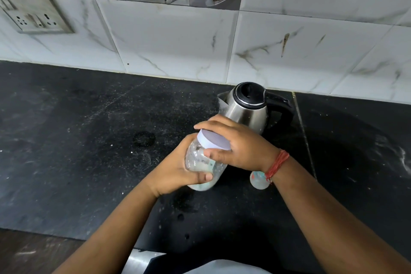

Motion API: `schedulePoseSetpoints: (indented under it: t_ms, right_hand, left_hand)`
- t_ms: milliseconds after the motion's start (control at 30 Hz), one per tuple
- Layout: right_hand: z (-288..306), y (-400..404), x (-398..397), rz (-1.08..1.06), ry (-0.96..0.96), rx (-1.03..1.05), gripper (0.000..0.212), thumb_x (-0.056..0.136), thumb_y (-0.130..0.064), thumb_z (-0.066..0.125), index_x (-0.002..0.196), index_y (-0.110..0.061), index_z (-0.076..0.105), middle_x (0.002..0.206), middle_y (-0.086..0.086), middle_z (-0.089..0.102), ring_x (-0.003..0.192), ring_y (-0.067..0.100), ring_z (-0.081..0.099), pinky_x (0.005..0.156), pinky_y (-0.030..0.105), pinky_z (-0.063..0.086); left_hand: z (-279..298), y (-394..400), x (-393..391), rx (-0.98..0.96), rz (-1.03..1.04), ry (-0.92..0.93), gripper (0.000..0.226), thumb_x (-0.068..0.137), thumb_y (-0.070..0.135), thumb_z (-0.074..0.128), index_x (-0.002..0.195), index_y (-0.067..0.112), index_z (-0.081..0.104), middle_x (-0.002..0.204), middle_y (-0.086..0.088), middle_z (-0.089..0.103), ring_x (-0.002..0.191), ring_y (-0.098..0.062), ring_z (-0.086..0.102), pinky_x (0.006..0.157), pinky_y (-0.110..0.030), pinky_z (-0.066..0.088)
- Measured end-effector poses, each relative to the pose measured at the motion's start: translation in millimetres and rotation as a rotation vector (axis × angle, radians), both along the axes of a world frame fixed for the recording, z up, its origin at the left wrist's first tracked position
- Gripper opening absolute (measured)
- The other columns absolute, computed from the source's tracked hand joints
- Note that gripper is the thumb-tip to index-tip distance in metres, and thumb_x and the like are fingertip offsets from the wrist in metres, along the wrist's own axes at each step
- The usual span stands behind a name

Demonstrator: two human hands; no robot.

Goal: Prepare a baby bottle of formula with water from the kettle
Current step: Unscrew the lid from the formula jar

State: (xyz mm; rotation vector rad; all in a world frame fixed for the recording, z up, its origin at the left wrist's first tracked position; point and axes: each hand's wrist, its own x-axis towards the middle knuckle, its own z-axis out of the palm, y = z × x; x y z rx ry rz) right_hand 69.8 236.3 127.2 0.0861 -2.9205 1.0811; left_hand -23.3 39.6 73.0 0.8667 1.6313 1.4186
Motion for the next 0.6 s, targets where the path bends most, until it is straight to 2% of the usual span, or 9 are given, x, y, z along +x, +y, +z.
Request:
schedulePoseSetpoints:
  t_ms: [67,133,200,267,333,400,467,500,600]
  right_hand:
    - [2.2,5.4,-1.6,0.01,-0.084,0.004,0.07,0.091,-0.057,0.062,0.153,-0.042,0.035,0.157,-0.017,0.028,0.144,0.004,0.034,0.118,0.032,0.035]
    - [1.1,4.8,-0.5,-0.075,-0.111,0.025,0.076,0.09,-0.066,0.056,0.157,-0.04,0.029,0.164,-0.018,0.016,0.15,0.003,0.021,0.122,0.03,0.026]
    - [-4.2,-3.0,1.0,-0.215,-0.096,0.069,0.085,0.083,-0.079,0.045,0.155,-0.034,0.035,0.156,-0.016,0.029,0.144,0.005,0.033,0.118,0.035,0.034]
    - [-12.0,-12.9,2.5,-0.303,-0.083,0.043,0.086,0.08,-0.082,0.043,0.149,-0.03,0.044,0.142,-0.014,0.042,0.133,0.006,0.045,0.112,0.037,0.041]
    - [-16.8,-16.7,4.6,-0.314,-0.075,-0.067,0.078,0.081,-0.071,0.049,0.147,-0.03,0.048,0.138,-0.013,0.046,0.131,0.005,0.047,0.112,0.036,0.041]
    - [-14.5,-15.5,8.3,-0.245,-0.083,-0.205,0.068,0.084,-0.046,0.059,0.149,-0.033,0.045,0.142,-0.015,0.045,0.136,0.001,0.042,0.116,0.032,0.036]
    - [-10.5,-12.2,11.9,-0.169,-0.108,-0.334,0.072,0.085,-0.024,0.061,0.152,-0.035,0.039,0.15,-0.016,0.041,0.141,-0.003,0.034,0.119,0.028,0.03]
    - [-10.3,-11.0,13.0,-0.164,-0.107,-0.364,0.072,0.086,-0.023,0.062,0.153,-0.035,0.037,0.152,-0.016,0.039,0.142,-0.004,0.033,0.12,0.028,0.029]
    - [-14.0,-13.0,11.4,-0.297,-0.04,-0.242,0.075,0.084,-0.059,0.063,0.15,-0.03,0.042,0.143,-0.015,0.043,0.134,0.002,0.043,0.115,0.034,0.039]
  left_hand:
    - [0.0,0.1,-1.5,-0.026,0.05,0.065,0.092,0.065,0.031,0.091,0.142,0.033,0.041,0.132,0.002,0.062,0.12,-0.015,0.065,0.093,-0.028,0.055]
    - [-0.2,0.6,-2.8,-0.059,0.078,0.155,0.091,0.066,0.024,0.095,0.137,0.041,0.04,0.13,0.009,0.062,0.117,-0.007,0.065,0.091,-0.023,0.053]
    - [-1.1,1.4,-3.7,-0.057,0.11,0.207,0.091,0.069,0.016,0.095,0.135,0.043,0.039,0.127,0.012,0.061,0.114,-0.006,0.065,0.089,-0.021,0.053]
    - [-2.8,1.7,-4.9,-0.048,0.128,0.229,0.092,0.07,0.017,0.095,0.138,0.041,0.04,0.127,0.013,0.061,0.114,-0.008,0.065,0.089,-0.023,0.054]
    - [-4.1,1.7,-4.7,-0.053,0.113,0.254,0.093,0.069,0.021,0.096,0.142,0.036,0.04,0.128,0.017,0.06,0.115,-0.008,0.064,0.092,-0.024,0.054]
    - [-5.4,1.0,-3.7,-0.055,0.097,0.257,0.094,0.069,0.021,0.096,0.144,0.032,0.04,0.128,0.018,0.06,0.116,-0.008,0.063,0.093,-0.024,0.053]
    - [-5.5,0.8,-2.4,-0.054,0.104,0.245,0.094,0.07,0.018,0.096,0.145,0.029,0.039,0.129,0.014,0.06,0.116,-0.006,0.063,0.091,-0.021,0.052]
    - [-4.8,1.1,-1.8,-0.049,0.11,0.238,0.094,0.07,0.017,0.095,0.144,0.029,0.039,0.13,0.013,0.06,0.115,-0.005,0.063,0.09,-0.019,0.052]
    - [-1.7,2.2,-1.0,-0.045,0.115,0.26,0.094,0.07,0.017,0.095,0.143,0.031,0.039,0.13,0.014,0.059,0.115,-0.002,0.062,0.089,-0.016,0.051]
